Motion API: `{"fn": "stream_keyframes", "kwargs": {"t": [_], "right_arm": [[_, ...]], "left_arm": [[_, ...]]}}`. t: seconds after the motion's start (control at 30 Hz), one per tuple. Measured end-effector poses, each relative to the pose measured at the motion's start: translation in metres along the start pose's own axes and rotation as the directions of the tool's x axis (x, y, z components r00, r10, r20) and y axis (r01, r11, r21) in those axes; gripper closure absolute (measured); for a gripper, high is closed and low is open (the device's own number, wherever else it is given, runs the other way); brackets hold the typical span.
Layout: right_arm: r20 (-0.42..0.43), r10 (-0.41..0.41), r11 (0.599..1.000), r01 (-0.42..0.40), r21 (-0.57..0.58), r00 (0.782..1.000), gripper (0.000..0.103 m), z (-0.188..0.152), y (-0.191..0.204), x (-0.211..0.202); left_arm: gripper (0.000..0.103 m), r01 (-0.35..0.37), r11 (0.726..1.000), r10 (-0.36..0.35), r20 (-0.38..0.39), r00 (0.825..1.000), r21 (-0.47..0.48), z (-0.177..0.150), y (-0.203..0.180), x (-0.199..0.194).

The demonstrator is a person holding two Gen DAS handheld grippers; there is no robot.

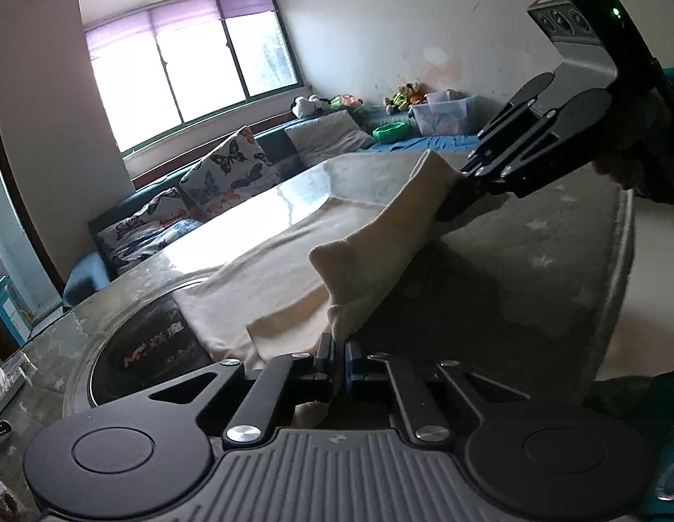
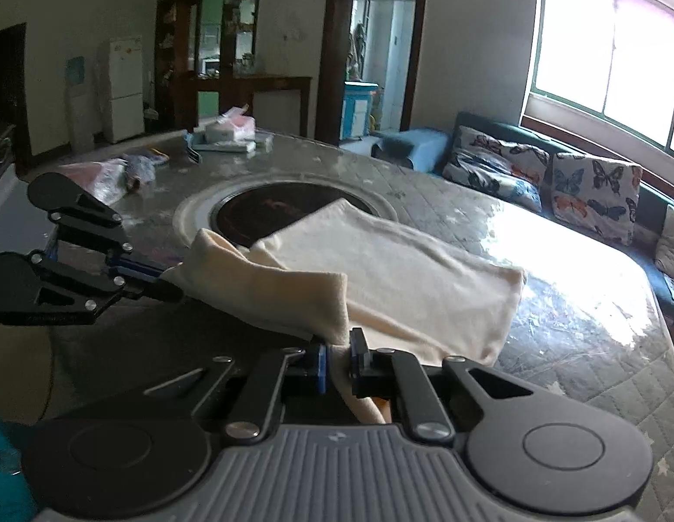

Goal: Fold clothes
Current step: 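Lift the hem with both grippers and fold it over toward the collar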

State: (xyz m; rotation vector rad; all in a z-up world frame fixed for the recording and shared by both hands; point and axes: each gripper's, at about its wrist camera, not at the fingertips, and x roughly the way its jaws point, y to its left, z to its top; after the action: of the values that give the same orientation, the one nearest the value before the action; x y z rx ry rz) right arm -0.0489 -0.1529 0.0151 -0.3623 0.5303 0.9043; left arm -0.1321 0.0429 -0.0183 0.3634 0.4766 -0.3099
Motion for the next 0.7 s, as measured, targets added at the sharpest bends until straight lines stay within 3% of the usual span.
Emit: {"fn": "stream_keyframes", "kwargs": {"t": [0.33, 0.47, 0.7], "right_arm": [[-0.008, 0.074, 0.997, -0.074, -0.009, 0.997, 0.094, -0.010, 0.026, -0.074], [-0.010, 0.067, 0.998, -0.067, -0.007, 0.998, 0.094, -0.006, 0.025, -0.079], [0.010, 0.030, 0.998, -0.031, 0.060, 0.999, 0.094, 0.020, -0.011, -0.049]], "left_arm": [[0.098, 0.076, 0.997, -0.076, 0.039, 0.996, 0.018, 0.009, -0.022, -0.055], [0.098, 0.050, 0.999, -0.051, 0.056, 0.997, 0.012, 0.017, -0.015, -0.046], [0.098, -0.003, 1.000, 0.004, 0.069, 0.998, -0.009, 0.044, 0.017, -0.002]]}}
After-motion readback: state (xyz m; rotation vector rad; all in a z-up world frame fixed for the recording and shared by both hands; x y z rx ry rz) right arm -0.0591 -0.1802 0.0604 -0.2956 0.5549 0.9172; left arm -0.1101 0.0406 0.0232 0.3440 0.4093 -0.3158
